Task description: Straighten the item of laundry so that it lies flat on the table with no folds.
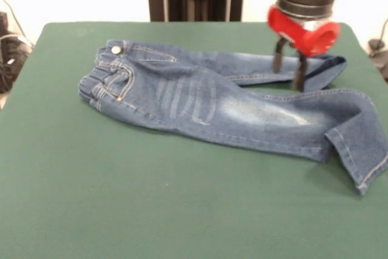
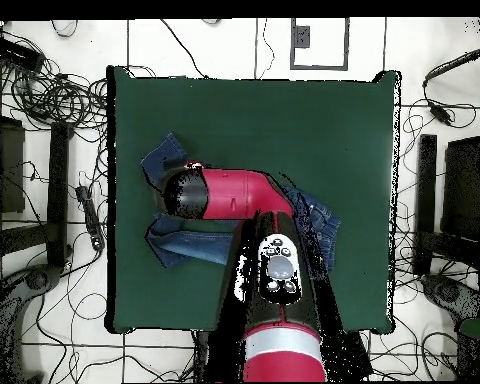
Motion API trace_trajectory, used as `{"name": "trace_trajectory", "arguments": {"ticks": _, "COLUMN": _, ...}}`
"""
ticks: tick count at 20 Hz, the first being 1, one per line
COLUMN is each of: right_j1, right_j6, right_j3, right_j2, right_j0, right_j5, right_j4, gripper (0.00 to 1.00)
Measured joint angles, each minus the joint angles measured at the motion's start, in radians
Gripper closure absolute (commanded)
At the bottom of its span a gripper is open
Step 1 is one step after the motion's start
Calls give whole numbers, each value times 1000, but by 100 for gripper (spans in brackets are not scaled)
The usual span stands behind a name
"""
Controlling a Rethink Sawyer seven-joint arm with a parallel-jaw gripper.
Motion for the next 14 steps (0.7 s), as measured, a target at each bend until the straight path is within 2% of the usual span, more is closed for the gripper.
{"name": "trace_trajectory", "arguments": {"ticks": 5, "right_j1": -12, "right_j6": -8, "right_j3": 0, "right_j2": 0, "right_j0": -91, "right_j5": 0, "right_j4": -111, "gripper": 0}}
{"name": "trace_trajectory", "arguments": {"ticks": 6, "right_j1": -23, "right_j6": -20, "right_j3": 1, "right_j2": 1, "right_j0": -131, "right_j5": 1, "right_j4": -146, "gripper": 0}}
{"name": "trace_trajectory", "arguments": {"ticks": 14, "right_j1": -68, "right_j6": -104, "right_j3": 2, "right_j2": 11, "right_j0": -288, "right_j5": 1, "right_j4": -250, "gripper": 0}}
